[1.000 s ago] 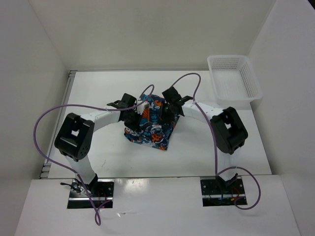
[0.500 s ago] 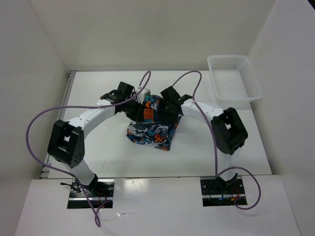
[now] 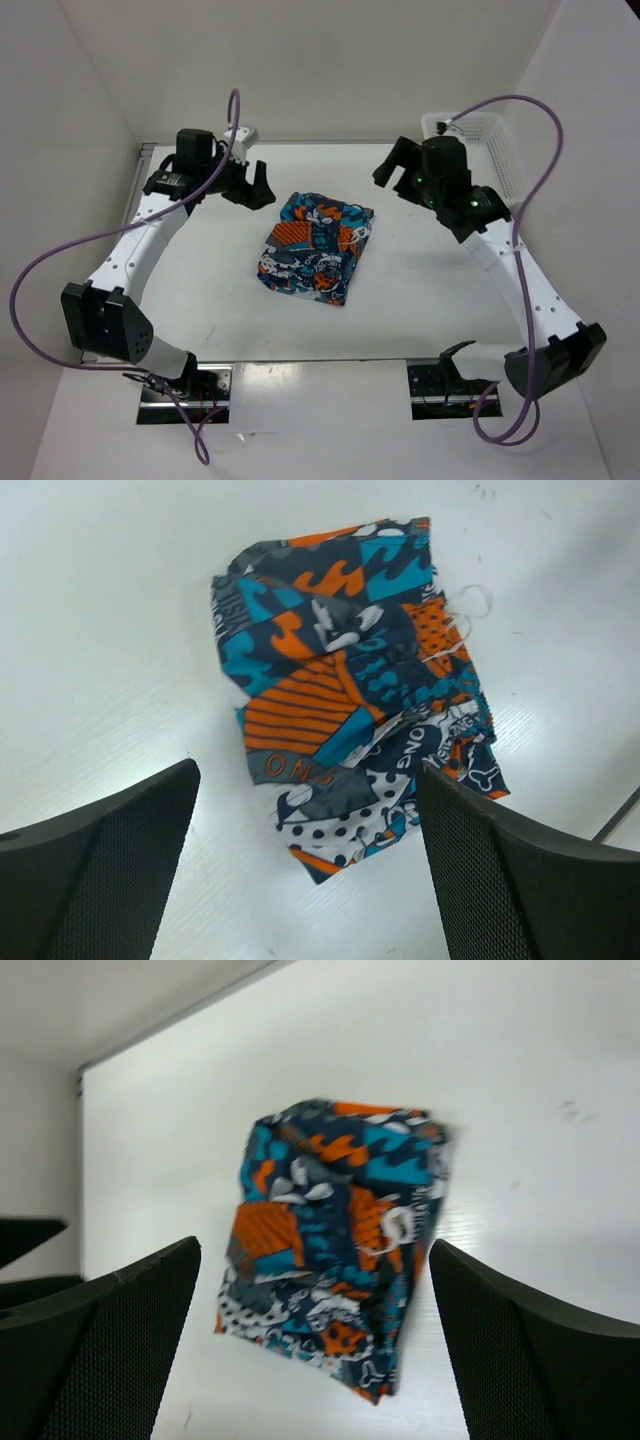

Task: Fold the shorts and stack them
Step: Fold the shorts

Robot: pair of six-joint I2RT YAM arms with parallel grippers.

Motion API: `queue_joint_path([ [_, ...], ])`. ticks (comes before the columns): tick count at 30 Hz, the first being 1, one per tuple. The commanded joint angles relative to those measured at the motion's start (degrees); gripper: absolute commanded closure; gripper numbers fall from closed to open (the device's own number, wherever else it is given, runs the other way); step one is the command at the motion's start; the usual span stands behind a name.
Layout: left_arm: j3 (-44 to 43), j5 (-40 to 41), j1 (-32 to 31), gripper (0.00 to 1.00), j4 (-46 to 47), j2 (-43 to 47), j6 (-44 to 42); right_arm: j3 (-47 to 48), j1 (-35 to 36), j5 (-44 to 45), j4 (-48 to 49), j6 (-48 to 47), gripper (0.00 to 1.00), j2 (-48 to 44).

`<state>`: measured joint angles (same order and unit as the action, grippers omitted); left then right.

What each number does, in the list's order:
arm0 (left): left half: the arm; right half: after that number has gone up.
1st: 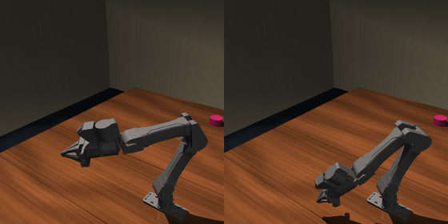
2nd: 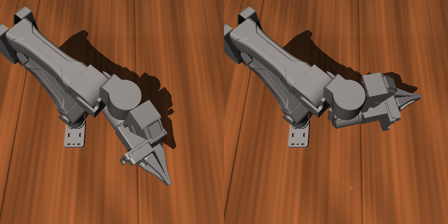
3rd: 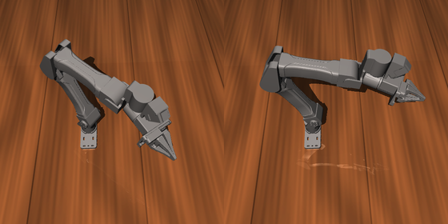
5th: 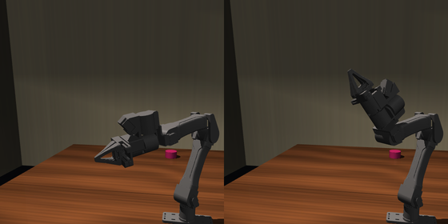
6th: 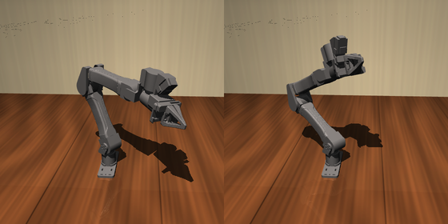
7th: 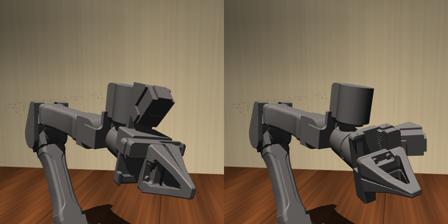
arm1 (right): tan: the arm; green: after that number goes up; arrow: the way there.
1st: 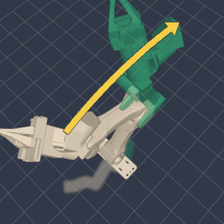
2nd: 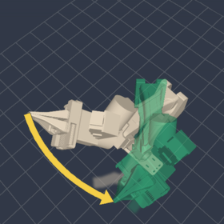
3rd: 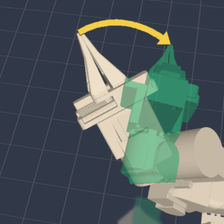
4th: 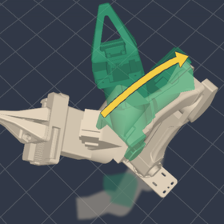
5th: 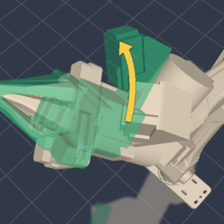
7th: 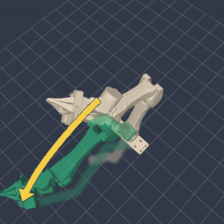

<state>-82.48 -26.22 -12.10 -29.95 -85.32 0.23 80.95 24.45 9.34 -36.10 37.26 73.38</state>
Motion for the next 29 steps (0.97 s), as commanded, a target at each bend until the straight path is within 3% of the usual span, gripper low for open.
queue_joint_path([
  [1,2.4,-2.8,4.2,0.05,-0.1,4.2,-0.2,-2.5,-4.7,4.1,-7.6,-1.7,0.00,-4.2],
  [4,4.1,-2.8,7.3,0.04,-0.1,7.2,-0.2,-4.3,-8.3,5.5,-10.8,-2.3,0.00,-8.0],
  [13,9.1,1.3,16.5,0.00,-2.6,16.5,-0.2,-9.0,-8.9,7.5,-16.5,-0.3,0.00,-16.2],
  [17,12.2,3.1,17.8,0.00,-3.6,20.4,-0.2,-11.2,-8.9,8.7,-18.5,0.8,0.00,-20.3],
  [24,23.2,3.6,17.8,0.00,5.1,29.3,-0.2,-13.0,-9.4,9.4,-21.0,1.5,0.00,-24.8],
  [29,23.2,7.0,17.8,0.00,4.4,31.4,-0.2,-13.0,-9.4,9.9,-21.0,2.0,0.00,-25.9],
])
